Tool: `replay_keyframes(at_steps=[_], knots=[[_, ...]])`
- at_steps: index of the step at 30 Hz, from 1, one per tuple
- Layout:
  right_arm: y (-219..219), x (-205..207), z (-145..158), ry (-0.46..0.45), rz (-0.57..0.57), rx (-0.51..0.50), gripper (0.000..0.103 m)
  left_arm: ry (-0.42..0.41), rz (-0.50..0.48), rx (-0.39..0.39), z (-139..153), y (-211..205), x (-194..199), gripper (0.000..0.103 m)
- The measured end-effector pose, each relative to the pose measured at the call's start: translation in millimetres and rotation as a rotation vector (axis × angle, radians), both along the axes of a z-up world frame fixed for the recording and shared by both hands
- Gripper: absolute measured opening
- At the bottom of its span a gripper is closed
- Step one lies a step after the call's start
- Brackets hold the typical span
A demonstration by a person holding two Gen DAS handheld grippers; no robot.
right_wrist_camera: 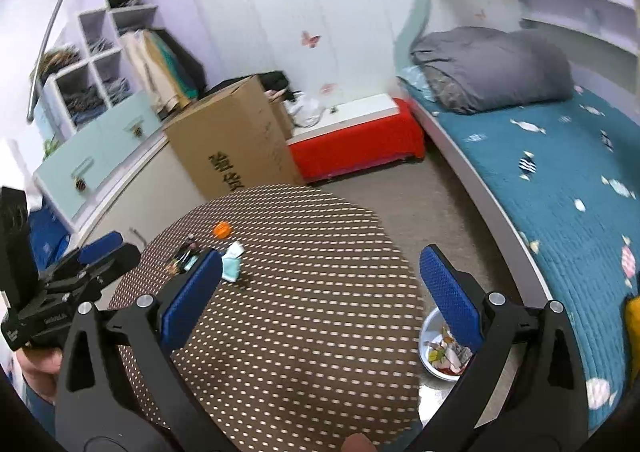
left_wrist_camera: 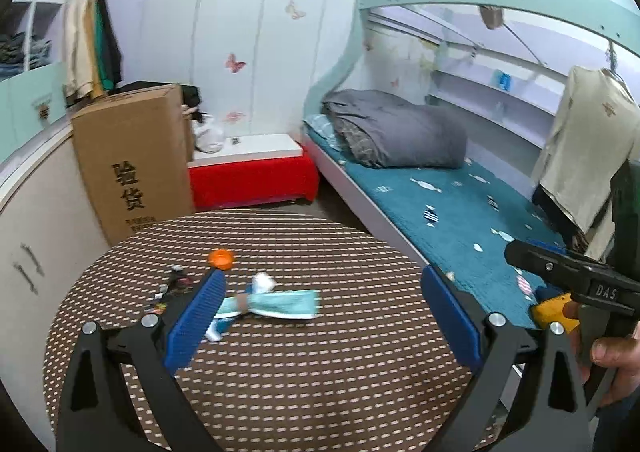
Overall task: Collect trash
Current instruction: 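Move both tools back over the table toward the remaining trash, then grasp the teal tube with the right gripper while the left grasps the black snack bag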
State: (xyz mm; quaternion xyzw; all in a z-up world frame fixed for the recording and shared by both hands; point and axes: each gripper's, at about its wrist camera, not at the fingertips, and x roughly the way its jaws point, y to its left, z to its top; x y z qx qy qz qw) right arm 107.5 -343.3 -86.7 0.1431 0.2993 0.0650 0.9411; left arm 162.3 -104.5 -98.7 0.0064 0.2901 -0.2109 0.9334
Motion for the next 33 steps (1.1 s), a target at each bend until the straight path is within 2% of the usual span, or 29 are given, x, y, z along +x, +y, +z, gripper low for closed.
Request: replay_keyframes(at_steps=[11,23,25,30,32,33], knots=[[81,44,-14,0.036,0.197,-0.098,0.097,0.052,0.151,-0.016,-23,84,14,0.096],[149,102,-51,0.118,0.402,-0.217,0.095,0.102,0.214,0.014,-52,123,41,0.096],[159,112,-55,0.128,0.431,-0.232,0.086,0.111,0.209,0.023,-59,127,49,0.096],[186,144,-76,0.175,0.509,-0.279,0.075,0.138,0.195,0.041,-75,132,71,0.096],[195,155,-90,0.213,0.537,-0.312,0.063,0.152,0.185,0.044,-82,133,81,0.096],[197,157,-95,0.229,0.545,-0.331,0.051,0.159,0.176,0.05,-85,134,87,0.096]])
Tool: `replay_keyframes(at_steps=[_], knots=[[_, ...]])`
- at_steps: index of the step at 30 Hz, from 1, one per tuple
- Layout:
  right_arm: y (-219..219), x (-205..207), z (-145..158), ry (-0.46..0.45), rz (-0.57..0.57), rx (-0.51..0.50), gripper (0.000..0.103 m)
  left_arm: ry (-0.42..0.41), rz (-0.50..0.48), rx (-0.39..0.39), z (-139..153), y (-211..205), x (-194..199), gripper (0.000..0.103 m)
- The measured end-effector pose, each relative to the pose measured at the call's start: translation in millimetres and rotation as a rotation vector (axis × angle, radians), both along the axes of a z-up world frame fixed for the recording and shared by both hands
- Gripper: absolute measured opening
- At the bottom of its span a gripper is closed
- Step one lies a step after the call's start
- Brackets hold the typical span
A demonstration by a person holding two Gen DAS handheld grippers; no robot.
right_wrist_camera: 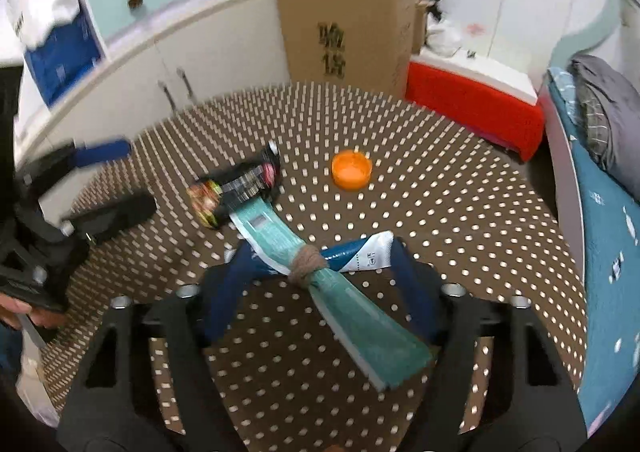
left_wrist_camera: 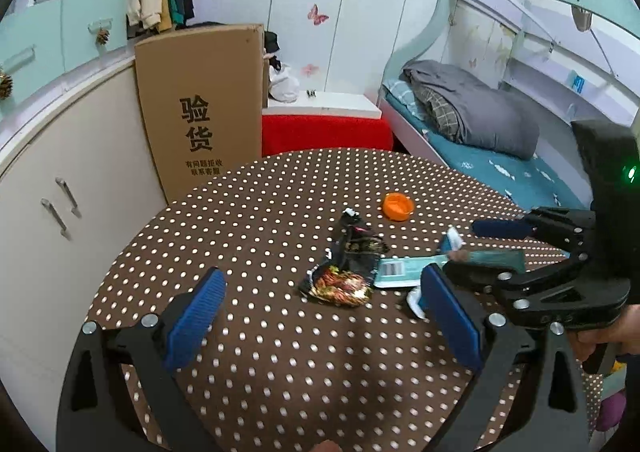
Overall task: Collect trash
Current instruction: 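Grasp the teal tube with the right gripper while the left grasps the black snack bag, then carry the tube and snack bag to the wastebasket and open both grippers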
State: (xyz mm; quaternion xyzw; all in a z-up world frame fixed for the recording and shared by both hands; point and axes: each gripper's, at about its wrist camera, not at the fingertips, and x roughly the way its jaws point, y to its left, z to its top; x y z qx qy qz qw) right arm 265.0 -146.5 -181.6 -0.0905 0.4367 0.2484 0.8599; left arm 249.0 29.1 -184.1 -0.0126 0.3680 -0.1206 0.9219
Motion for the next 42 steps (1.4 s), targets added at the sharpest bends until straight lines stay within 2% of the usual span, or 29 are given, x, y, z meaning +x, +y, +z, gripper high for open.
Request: replay_keyframes(at_steps=[1,3,7,10,12,13,16,18,25,31,36,42], knots=[[2,2,-5,0.011,0.008,-0.018,0.043,0.006,-0.009,0.006,-3,-1,4,0.096],[3,0,-9,0.014,0.013,-0.002,0.033,0.016,-0.037,0.022,-9,-4,15,0.096],[1,-13,-11,0.009,-0.017,0.033,0.023,0.037,-0.09,0.049,-21,-14,31,0.096],[-3,-20,-10,0.015,-0.055,0.058,0.022,0.075,-0.117,0.043,-28,-20,44,0.096],[-6,-28,-9,0.02,-0.088,0.085,0.022,0.089,-0.138,0.033,-30,-23,49,0.085],[-7,-31,-9,0.026,-0.099,0.1,0.022,0.116,-0.152,0.038,-33,-27,52,0.064],[-12,-42,-7,0.027,-0.124,0.117,0.021,0.13,-0.177,0.059,-34,-35,52,0.036],[-17,-52,-4,0.027,-0.139,0.136,0.021,0.132,-0.173,0.056,-33,-37,46,0.03],[-37,-86,4,0.021,-0.199,0.196,0.021,0.145,-0.1,-0.021,-28,-22,-5,0.026],[-62,-135,20,-0.02,-0.234,0.26,0.021,0.092,-0.061,-0.056,-6,-17,-74,0.026],[-87,-168,32,-0.059,-0.272,0.303,0.021,0.052,-0.062,-0.088,9,-28,-122,0.026],[-134,-186,44,-0.101,-0.367,0.367,0.021,0.02,-0.118,-0.121,25,-56,-150,0.026]])
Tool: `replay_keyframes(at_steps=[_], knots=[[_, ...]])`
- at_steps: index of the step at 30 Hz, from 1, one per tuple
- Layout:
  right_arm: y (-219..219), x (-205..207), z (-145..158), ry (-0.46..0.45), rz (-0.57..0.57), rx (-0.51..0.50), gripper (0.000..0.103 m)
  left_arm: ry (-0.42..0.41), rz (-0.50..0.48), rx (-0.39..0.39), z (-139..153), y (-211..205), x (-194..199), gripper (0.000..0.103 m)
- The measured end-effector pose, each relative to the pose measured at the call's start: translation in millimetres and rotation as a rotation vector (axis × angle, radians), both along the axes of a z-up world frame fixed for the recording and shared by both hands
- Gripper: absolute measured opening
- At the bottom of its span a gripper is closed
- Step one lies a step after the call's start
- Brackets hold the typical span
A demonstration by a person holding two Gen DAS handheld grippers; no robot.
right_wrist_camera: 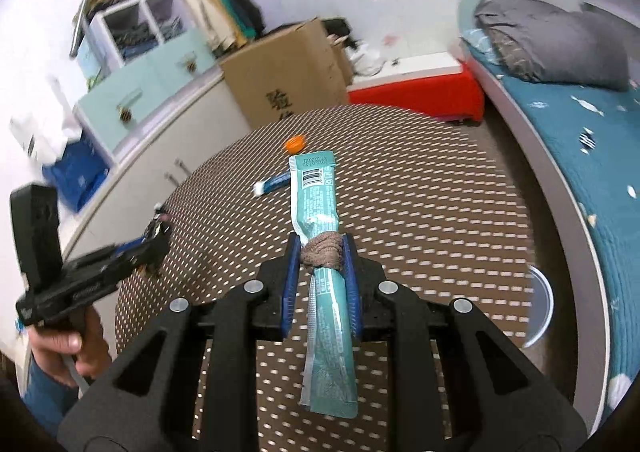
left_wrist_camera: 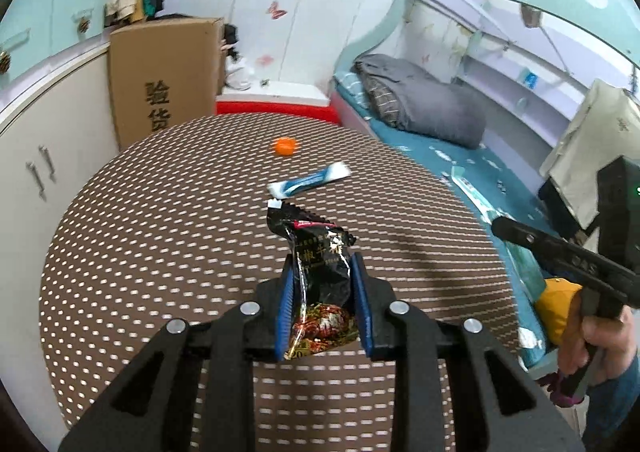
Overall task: Collect trash
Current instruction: 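Carry the tube and snack bag to the wastebasket and open both grippers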
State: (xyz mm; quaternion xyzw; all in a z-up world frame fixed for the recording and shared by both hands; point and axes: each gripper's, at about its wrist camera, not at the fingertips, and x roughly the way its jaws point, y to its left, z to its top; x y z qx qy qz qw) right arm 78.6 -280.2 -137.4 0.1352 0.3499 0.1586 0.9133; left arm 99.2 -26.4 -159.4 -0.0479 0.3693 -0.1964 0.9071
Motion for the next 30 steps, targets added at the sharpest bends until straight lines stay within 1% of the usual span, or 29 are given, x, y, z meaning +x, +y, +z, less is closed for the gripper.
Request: replay_keyframes(at_steps=[3,7,9,12,13,16,17,21,22,25,27,30], knots=[[-30,-2,6,-0.013,-0.06,0.027,0.021,-0.014,-0.045,-0.019,9,-22,-2,0.026],[-74,-4,9,-0.02,-0.151,0.061,0.021,-0.022,-0.118,-0.037,18,-63,7,0.026],[-101,-3,7,-0.015,-0.202,0.082,0.021,-0.01,-0.152,-0.038,18,-88,16,0.026],[-142,1,-5,0.013,-0.279,0.116,0.021,0.006,-0.2,-0.037,16,-126,31,0.026],[-159,5,-12,0.031,-0.309,0.128,0.021,0.011,-0.219,-0.036,15,-139,35,0.026],[-191,12,-31,0.068,-0.363,0.143,0.021,0.036,-0.279,-0.023,8,-186,50,0.026],[-205,18,-43,0.096,-0.386,0.144,0.021,0.046,-0.294,-0.02,6,-198,52,0.026],[-245,36,-79,0.176,-0.447,0.174,0.021,0.109,-0.371,0.01,-14,-259,74,0.026],[-252,41,-88,0.194,-0.456,0.183,0.021,0.135,-0.39,0.022,-22,-277,81,0.026],[-270,57,-117,0.25,-0.474,0.21,0.021,0.202,-0.428,0.056,-44,-311,97,0.026],[-277,65,-130,0.275,-0.48,0.221,0.021,0.247,-0.453,0.09,-63,-336,108,0.026],[-287,77,-152,0.318,-0.49,0.255,0.021,0.296,-0.47,0.143,-84,-362,120,0.026]])
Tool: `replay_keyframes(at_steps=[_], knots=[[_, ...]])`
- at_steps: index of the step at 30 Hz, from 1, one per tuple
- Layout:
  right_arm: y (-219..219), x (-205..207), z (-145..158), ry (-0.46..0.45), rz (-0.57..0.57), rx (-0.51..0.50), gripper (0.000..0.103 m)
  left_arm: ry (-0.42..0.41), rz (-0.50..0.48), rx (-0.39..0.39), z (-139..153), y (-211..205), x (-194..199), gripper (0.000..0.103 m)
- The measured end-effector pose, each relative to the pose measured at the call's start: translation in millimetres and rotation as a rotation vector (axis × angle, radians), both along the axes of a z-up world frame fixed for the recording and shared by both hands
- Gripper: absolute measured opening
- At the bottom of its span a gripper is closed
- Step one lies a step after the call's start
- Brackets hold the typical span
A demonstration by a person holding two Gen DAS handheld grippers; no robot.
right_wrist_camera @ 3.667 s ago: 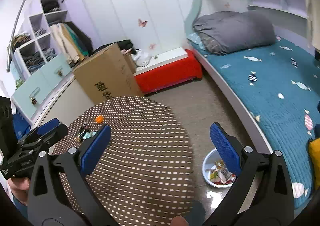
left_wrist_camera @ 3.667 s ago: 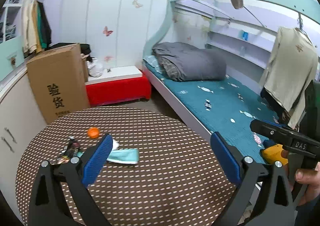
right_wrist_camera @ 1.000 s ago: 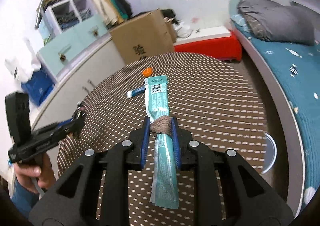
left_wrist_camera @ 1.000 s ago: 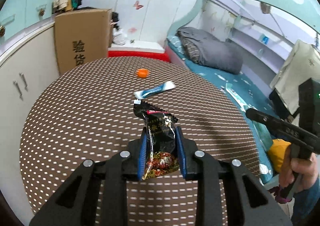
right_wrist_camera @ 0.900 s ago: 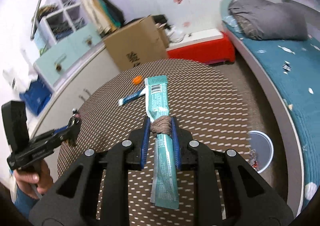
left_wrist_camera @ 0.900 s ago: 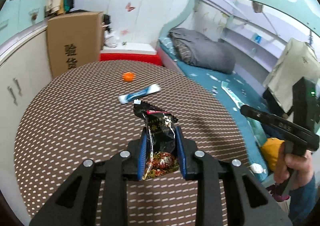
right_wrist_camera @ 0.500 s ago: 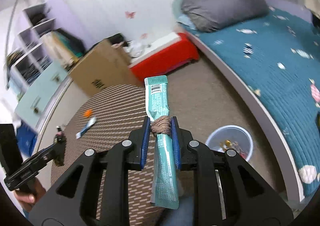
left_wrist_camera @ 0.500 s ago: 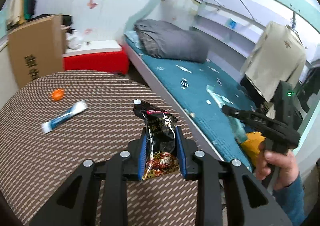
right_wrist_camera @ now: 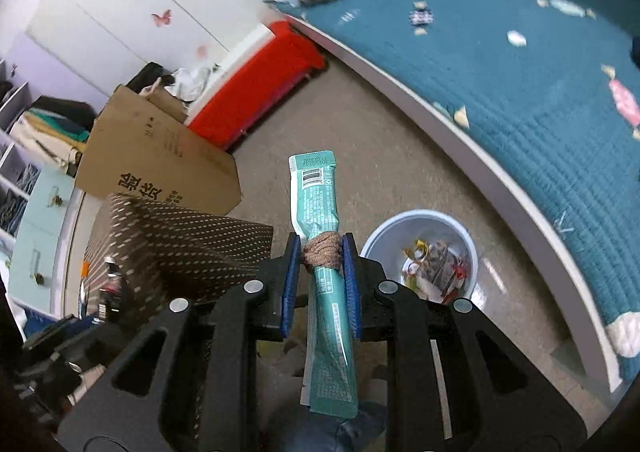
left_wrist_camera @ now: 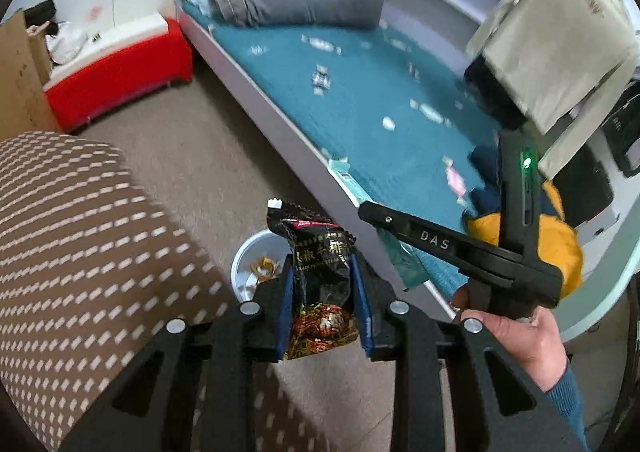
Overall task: Collect trash
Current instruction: 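Carry the tube and snack bag to the wastebasket and open both grippers, then move both tools back over the table toward the last items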
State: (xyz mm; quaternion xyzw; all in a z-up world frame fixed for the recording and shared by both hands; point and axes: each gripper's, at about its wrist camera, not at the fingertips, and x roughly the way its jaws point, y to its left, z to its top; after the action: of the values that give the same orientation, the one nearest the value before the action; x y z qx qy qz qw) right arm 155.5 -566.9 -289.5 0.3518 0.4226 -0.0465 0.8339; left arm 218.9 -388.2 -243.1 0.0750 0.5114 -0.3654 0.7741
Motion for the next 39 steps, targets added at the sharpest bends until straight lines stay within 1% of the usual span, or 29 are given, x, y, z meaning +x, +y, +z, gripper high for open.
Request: replay_keyframes(at_steps=[2,3,4,6,7,8,9,10,11,13,16,17,18,20,24,31,32,34,39], knots=[[-3,6,-11,0.018,0.0,0.015,0.021,0.018,-0.01,0.027,-11,-13,8,0.027],[-4,8,-15,0.026,0.003,0.021,0.021,-0.01,-0.023,0.053,-13,-21,10,0.027],[-5,11,-20,0.037,0.007,0.03,0.021,-0.006,-0.034,0.066,-16,-27,13,0.027],[-7,17,-26,0.052,0.011,0.043,0.023,0.047,-0.053,0.085,-26,-38,23,0.029],[-10,19,-29,0.055,0.009,0.051,0.025,0.049,-0.053,0.106,-29,-42,27,0.032],[-13,19,-31,0.062,-0.001,0.06,0.031,0.058,-0.058,0.124,-30,-46,32,0.048],[-16,18,-32,0.065,-0.011,0.073,0.051,0.073,-0.068,0.14,-31,-50,35,0.056],[-22,18,-33,0.072,-0.043,0.079,0.067,0.049,-0.061,0.166,-31,-52,37,0.071],[-28,17,-33,0.07,-0.063,0.088,0.071,0.022,-0.064,0.171,-27,-53,38,0.083],[-36,13,-30,0.056,-0.086,0.108,0.08,-0.031,-0.06,0.16,-17,-49,39,0.092],[-41,3,-15,0.044,-0.104,0.073,0.089,-0.046,-0.047,0.141,-7,-41,43,0.092],[-40,-2,-8,0.03,-0.108,0.061,0.092,-0.052,-0.034,0.123,-3,-37,43,0.092],[-41,-7,-3,0.021,-0.115,0.046,0.096,-0.065,-0.016,0.097,4,-31,42,0.092],[-36,-17,10,0.008,-0.129,0.011,0.097,-0.089,0.01,0.057,17,-14,38,0.092],[-18,-30,31,-0.016,-0.133,-0.029,0.097,-0.143,0.029,0.008,37,12,27,0.093],[36,-41,86,-0.083,-0.119,-0.11,0.097,-0.24,0.062,-0.069,74,71,-2,0.094],[48,-41,96,-0.097,-0.105,-0.128,0.097,-0.251,0.066,-0.074,79,78,-4,0.094],[70,-38,114,-0.118,-0.075,-0.161,0.097,-0.282,0.082,-0.094,90,105,-9,0.094],[126,-27,145,-0.156,0.017,-0.231,0.097,-0.314,0.137,-0.131,106,159,-10,0.095]])
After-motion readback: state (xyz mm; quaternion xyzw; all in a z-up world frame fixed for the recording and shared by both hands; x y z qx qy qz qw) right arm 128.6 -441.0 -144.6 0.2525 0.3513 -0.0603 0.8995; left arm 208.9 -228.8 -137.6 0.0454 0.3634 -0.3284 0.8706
